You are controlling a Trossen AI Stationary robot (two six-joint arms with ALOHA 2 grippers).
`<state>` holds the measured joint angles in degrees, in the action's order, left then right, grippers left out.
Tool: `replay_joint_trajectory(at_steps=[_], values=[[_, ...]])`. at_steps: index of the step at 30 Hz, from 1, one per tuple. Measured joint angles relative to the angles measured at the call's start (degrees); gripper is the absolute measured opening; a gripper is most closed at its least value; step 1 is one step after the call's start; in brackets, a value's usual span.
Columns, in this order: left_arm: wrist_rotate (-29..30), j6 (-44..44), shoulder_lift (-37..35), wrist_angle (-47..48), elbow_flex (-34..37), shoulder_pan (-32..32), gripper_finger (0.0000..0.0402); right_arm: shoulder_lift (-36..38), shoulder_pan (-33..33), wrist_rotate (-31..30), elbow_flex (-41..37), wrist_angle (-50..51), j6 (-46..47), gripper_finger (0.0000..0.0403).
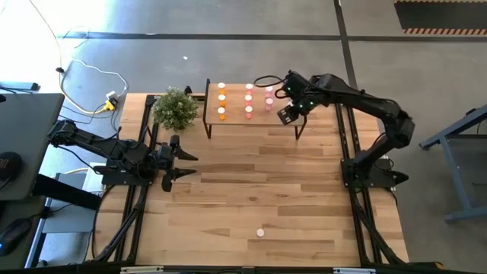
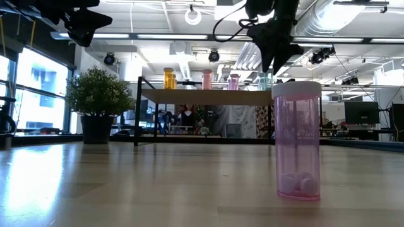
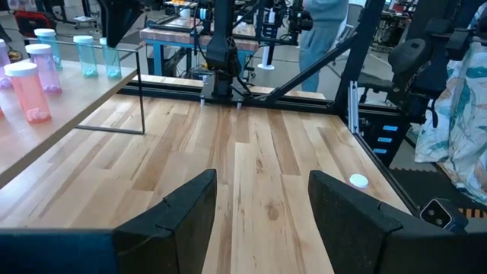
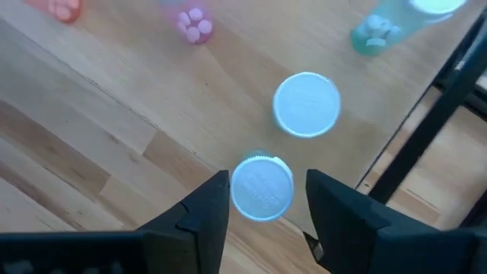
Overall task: Pick and place medicine bottles onto shelf by color
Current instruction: Put the green pill bottle aligned with the other green pill bottles on the shelf, then adjust the green pill bottles on the shelf
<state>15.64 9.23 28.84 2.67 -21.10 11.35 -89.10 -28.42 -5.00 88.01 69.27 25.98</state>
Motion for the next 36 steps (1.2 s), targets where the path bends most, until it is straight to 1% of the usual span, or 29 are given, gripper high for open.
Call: replay_joint_trajectory(at_steps=[8,17,19,25,31,36], values=[[0.0,0.0,0.0,0.0,0.0,0.0,0.02,3.0,0.0,-1.4,0.0,-0.5,0.6,0.0167],[0.0,0.0,0.0,0.0,0.0,0.0,0.02,3.3,0.0,-1.6,0.1,-3.2,-0.4,0.0167],[0.0,0.0,0.0,0.0,0.0,0.0,0.02,3.3,0.0,-2.6,1.3,-3.9,-1.7,0.0167],[0.0,0.0,0.0,0.0,0.0,0.0,0.02,3.3,0.3,-8.6,8.1,-5.2,-7.1,0.0167],[0.1,-0.9,0.0,0.0,0.0,0.0,0.02,2.5,-0.1,-9.0,13.3,-4.8,-14.2,0.0167],[0.2,-1.4,0.0,0.0,0.0,0.0,0.02,0.2,-0.1,-8.4,14.0,-1.2,-16.0,0.0167]])
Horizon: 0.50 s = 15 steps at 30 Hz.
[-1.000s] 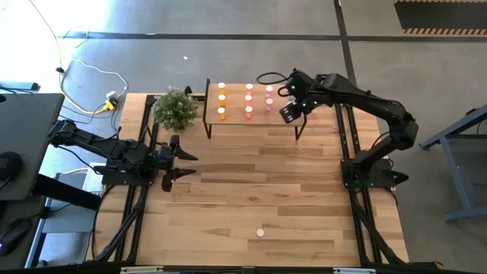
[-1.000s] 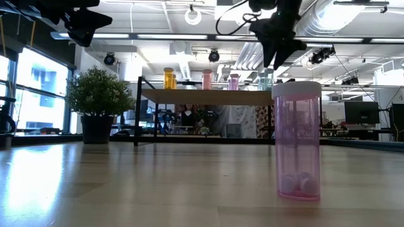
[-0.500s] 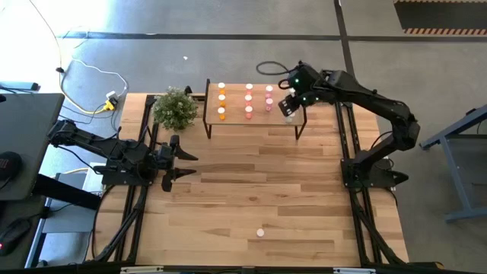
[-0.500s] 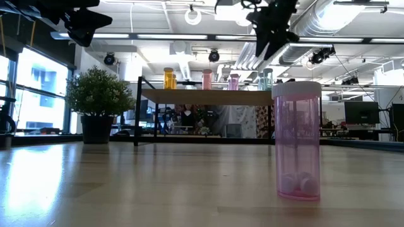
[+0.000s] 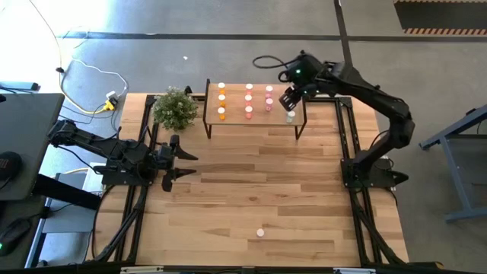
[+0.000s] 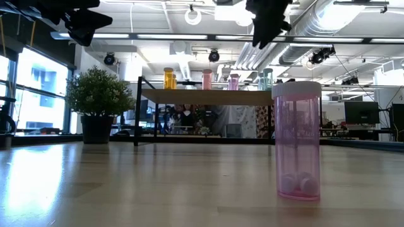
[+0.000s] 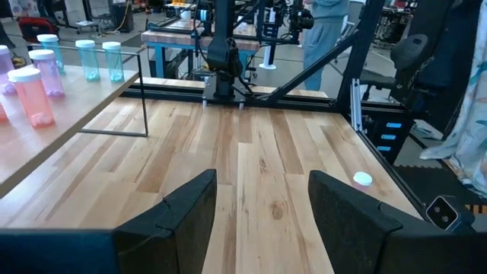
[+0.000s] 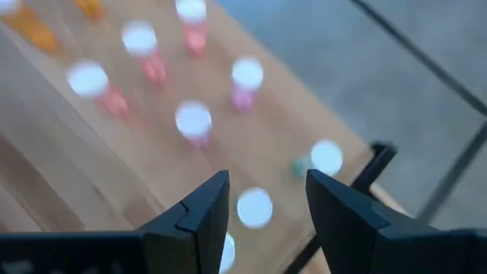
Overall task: Pick and place medicine bottles onto shelf by color
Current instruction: Adjust the green pill bottles on the shelf
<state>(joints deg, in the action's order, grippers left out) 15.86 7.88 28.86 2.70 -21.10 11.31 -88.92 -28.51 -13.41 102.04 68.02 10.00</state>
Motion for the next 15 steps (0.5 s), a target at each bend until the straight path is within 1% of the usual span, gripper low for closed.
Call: replay_joint_trajectory(at_steps=[5,15], values=[[1.0,0.0,0.0,0.0,0.0,0.0,0.02,-3.0,0.0,0.0,0.0,5.3,0.3,0.0167],[1.5,0.3,0.0,0.0,0.0,0.0,0.02,-7.5,0.4,0.1,0.0,8.1,1.9,0.0167]])
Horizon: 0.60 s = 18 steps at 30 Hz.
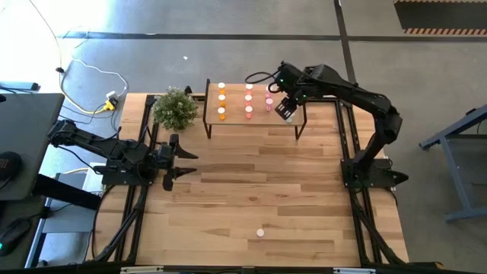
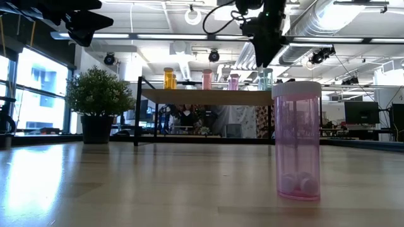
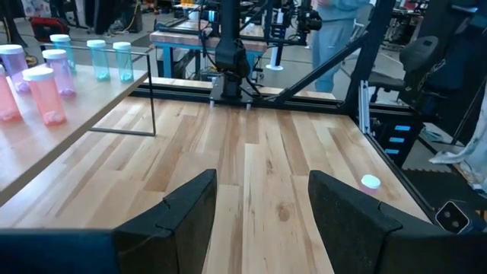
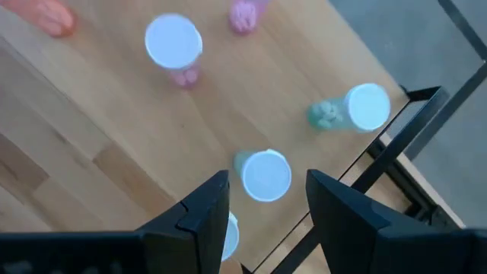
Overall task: Pick and place medicine bottles onto shelf by color
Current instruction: Adjust the green pill bottles on the shelf
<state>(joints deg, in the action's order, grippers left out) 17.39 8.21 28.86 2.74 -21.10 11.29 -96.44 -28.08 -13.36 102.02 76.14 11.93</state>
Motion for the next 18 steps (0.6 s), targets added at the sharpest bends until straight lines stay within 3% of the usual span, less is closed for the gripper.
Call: replay_joint_trajectory(at_steps=[18], values=[[0.0,0.1,0.0,0.0,0.0,0.0,0.02,-1.3,0.0,-0.2,-0.5,1.6,2.1,0.0167]])
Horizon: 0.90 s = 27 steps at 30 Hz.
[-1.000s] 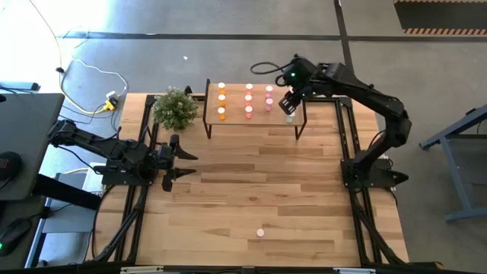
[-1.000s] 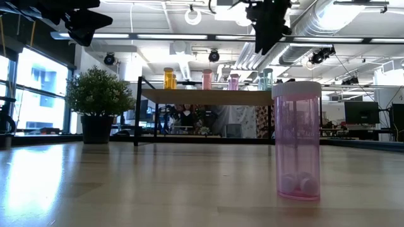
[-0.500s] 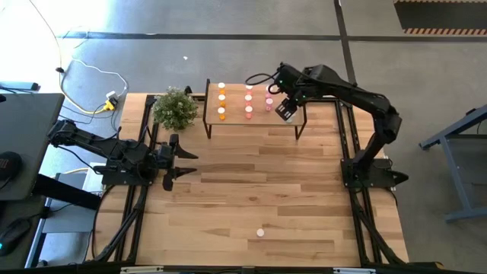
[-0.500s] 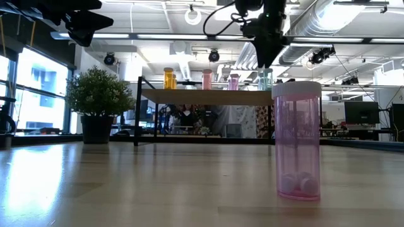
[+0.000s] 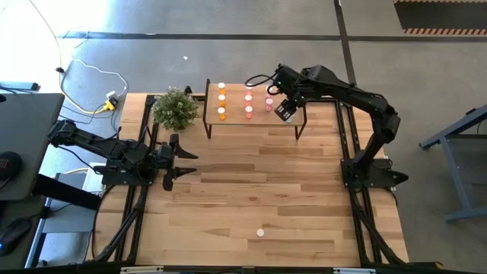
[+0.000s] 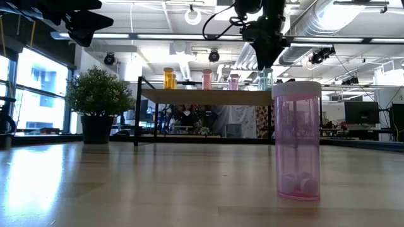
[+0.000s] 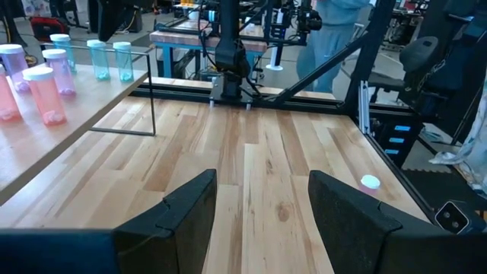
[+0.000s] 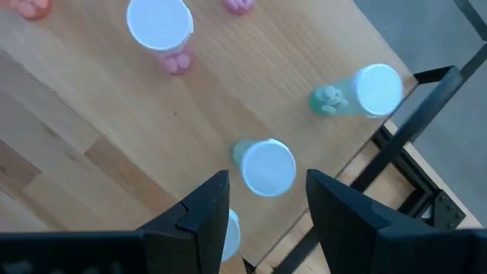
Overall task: Pick and place medicine bottles onto shelf by color
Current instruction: Adjust the green pill bottles on the shelf
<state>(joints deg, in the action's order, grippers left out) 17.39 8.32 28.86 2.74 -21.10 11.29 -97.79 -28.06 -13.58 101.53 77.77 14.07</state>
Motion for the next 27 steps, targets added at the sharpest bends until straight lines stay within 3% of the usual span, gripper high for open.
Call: replay_joint_trajectory(at_steps=[27], values=[[0.0,-0.5,0.0,0.0,0.0,0.0,0.02,-0.5,0.3,-2.1,-0.4,0.0,0.9,0.0167]])
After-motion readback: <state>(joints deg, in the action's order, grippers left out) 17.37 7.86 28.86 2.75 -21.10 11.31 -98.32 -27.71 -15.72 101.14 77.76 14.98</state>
